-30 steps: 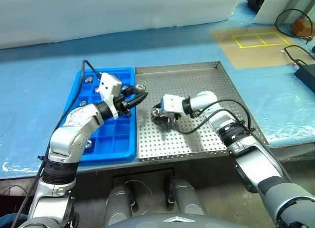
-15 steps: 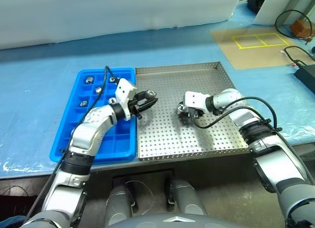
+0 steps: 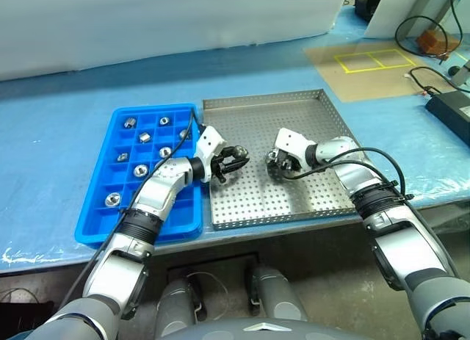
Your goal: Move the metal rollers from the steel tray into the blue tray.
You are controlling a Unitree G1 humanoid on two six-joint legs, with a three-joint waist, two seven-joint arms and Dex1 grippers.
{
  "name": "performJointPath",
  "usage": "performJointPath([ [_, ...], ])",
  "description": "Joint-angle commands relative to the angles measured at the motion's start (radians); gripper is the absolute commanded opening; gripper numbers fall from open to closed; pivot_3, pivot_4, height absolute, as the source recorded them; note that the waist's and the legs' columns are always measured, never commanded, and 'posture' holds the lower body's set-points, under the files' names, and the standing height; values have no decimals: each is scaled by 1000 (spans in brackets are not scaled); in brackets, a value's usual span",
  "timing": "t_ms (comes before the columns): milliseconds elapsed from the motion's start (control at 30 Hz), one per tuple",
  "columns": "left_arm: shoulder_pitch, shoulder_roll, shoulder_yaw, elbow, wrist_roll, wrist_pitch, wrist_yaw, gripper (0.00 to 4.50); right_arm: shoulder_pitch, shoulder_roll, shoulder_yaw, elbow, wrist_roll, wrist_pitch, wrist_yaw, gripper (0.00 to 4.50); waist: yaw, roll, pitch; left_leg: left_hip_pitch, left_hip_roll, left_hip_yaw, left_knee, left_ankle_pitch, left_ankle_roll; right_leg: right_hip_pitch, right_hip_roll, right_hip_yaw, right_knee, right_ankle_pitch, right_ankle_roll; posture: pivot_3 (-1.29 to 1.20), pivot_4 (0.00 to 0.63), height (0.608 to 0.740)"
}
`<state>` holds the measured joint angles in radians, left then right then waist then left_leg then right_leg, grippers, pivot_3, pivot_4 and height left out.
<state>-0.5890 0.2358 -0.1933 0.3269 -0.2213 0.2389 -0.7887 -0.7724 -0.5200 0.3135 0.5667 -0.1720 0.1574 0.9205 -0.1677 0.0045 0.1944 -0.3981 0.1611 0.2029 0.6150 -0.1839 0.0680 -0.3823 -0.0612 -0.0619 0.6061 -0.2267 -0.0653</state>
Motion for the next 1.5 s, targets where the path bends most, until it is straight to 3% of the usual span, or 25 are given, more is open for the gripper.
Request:
performJointPath([
  [33, 10, 15, 15, 17, 8, 10, -11, 1714, 16, -12, -42, -43, 39, 40, 30, 3400, -8, 0, 0, 0, 0, 0, 0, 0, 1, 0, 0, 0, 0, 0, 0, -597, 150, 740],
  [133, 11, 22, 24, 4, 3, 25, -19, 1714, 26, -3, -43, -93, 66, 84, 74, 4422, -24, 0, 0, -1, 0, -1, 0, -1, 2, 0, 0, 0, 0, 3, -5, -591, 150, 740],
  [300, 8, 24, 33, 3, 6, 28, -16, 1714, 26, 21, -57, -128, 114, 162, 106, 4422, -49, 1, 0, -11, 2, -2, -4, 0, 7, -10, 1, -2, 1, 5, -5, -582, 150, 740],
  [500, 2, 43, 7, 28, 55, 26, -26, 1714, -25, 85, -224, -279, 406, 446, 205, 4422, -62, 1, 0, -15, 4, -2, -4, 0, 7, -14, 2, -6, 1, 4, -5, -581, 150, 740],
  [800, -14, 52, 7, 31, 87, 22, -30, 1714, -5, 76, -192, -323, 425, 451, 200, 4422, -62, 1, 0, -9, 4, -2, -5, 1, 5, -7, 2, -6, 0, 4, -4, -581, 150, 740],
  [1033, -21, 57, 24, 26, 93, 31, -3, 4020, -5, 87, -187, -319, 432, 448, 186, 4449, -65, 2, 0, -10, 4, -2, -6, 1, 5, -9, 2, -6, 0, 4, -4, -572, 150, 740],
  [1200, -18, 82, 45, -55, 67, 47, -17, 4020, -16, 97, -191, -304, 435, 447, 181, 4449, -65, 2, 1, -11, 4, -2, -7, 1, 5, -11, 2, -6, -1, 4, -4, -566, 150, 740],
  [1500, 16, 208, 123, -490, -67, 211, -58, 4020, -13, 98, -176, -271, 415, 403, 180, 4449, -60, 2, 1, -22, 4, -2, -7, 1, 5, -22, 2, -7, 0, 4, -4, -553, 150, 740],
])
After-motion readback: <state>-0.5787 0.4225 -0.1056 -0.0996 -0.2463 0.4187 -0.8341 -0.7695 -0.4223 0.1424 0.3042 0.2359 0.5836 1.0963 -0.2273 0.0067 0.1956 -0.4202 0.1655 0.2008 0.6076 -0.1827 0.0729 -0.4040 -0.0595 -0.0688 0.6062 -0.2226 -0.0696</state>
